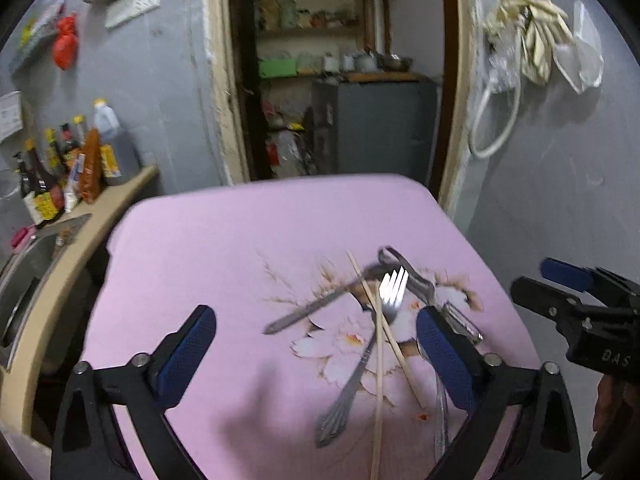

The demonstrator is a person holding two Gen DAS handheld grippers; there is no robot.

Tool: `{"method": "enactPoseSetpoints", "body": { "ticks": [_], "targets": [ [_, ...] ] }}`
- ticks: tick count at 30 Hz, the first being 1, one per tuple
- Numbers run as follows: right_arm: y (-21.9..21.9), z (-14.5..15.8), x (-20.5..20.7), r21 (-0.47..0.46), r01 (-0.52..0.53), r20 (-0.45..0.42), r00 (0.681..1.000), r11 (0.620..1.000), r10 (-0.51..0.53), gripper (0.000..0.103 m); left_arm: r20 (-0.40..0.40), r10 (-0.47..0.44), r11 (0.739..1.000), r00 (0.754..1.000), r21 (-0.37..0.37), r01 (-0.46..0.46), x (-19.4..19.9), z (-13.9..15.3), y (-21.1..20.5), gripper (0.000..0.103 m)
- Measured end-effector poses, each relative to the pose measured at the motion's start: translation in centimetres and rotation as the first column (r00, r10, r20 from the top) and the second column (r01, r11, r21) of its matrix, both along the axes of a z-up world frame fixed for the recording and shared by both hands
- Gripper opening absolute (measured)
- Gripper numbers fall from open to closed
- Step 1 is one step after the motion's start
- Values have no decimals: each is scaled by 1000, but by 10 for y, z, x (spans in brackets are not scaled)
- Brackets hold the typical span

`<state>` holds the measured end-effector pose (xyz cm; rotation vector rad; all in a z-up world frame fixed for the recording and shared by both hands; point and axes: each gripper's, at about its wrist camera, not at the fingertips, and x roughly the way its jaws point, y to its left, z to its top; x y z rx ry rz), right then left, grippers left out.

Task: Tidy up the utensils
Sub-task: 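Move the left tool back over the utensil pile on the pink cloth, then lower the left tool onto a wooden chopstick and close on it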

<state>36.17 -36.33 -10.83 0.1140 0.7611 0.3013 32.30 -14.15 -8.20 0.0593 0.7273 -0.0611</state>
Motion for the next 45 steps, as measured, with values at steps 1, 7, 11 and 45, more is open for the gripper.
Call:
{"method": "enactPoseSetpoints", "body": {
  "ticks": [1,7,11,45],
  "targets": [
    [4,-6,3,6,-28,-22,999,1000,28,52,-19,-12,1000,1000,-5,12,4,-4,-1,88],
    [25,-33,17,18,-138,-115,984,990,139,31,-100,-73,997,992,-17,72,26,-28,-10,63],
    [35,-46,24,32,-181,-160,970,983,184,25,-140,-111,994,984,-38,106,37,-39,-14,52],
    [54,-79,66,131,-217,-321,914,967,248,18,-334,-242,943,911,-303,139,89,-73,-3,15]
  ]
}}
